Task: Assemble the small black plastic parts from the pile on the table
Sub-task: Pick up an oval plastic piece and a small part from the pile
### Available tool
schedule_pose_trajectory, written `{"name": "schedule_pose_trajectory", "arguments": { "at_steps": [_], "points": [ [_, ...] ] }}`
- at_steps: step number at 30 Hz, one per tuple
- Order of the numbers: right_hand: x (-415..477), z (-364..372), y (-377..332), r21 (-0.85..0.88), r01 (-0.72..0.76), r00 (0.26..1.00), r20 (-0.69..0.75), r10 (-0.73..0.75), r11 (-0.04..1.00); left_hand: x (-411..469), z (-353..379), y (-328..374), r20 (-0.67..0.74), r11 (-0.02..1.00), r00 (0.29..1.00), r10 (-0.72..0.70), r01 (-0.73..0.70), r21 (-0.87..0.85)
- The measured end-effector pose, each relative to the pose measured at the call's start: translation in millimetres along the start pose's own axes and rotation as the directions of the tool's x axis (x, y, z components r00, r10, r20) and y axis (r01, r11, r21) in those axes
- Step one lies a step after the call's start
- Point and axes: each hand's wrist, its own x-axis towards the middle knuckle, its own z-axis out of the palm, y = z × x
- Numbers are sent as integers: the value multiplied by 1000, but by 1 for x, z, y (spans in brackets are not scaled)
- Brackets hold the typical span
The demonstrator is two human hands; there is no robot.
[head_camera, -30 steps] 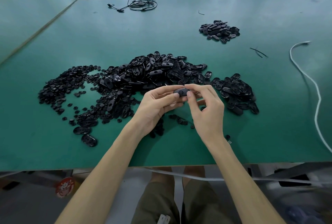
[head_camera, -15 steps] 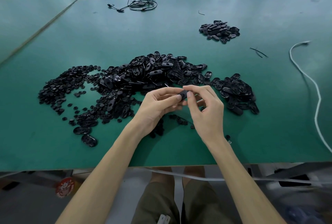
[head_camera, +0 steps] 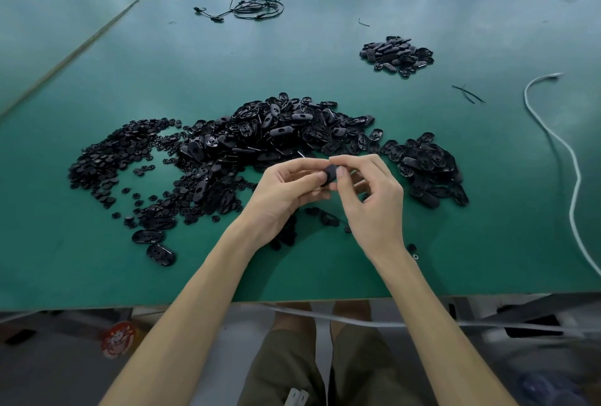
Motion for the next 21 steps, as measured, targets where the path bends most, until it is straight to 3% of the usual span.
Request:
{"name": "schedule_pose_trajectory", "arguments": {
  "at_steps": [21],
  "points": [
    [-4, 1, 1, -49, 119, 990, 79, -115, 992, -1, 2, 0, -39, 991, 999, 31, -26, 133]
  ]
}}
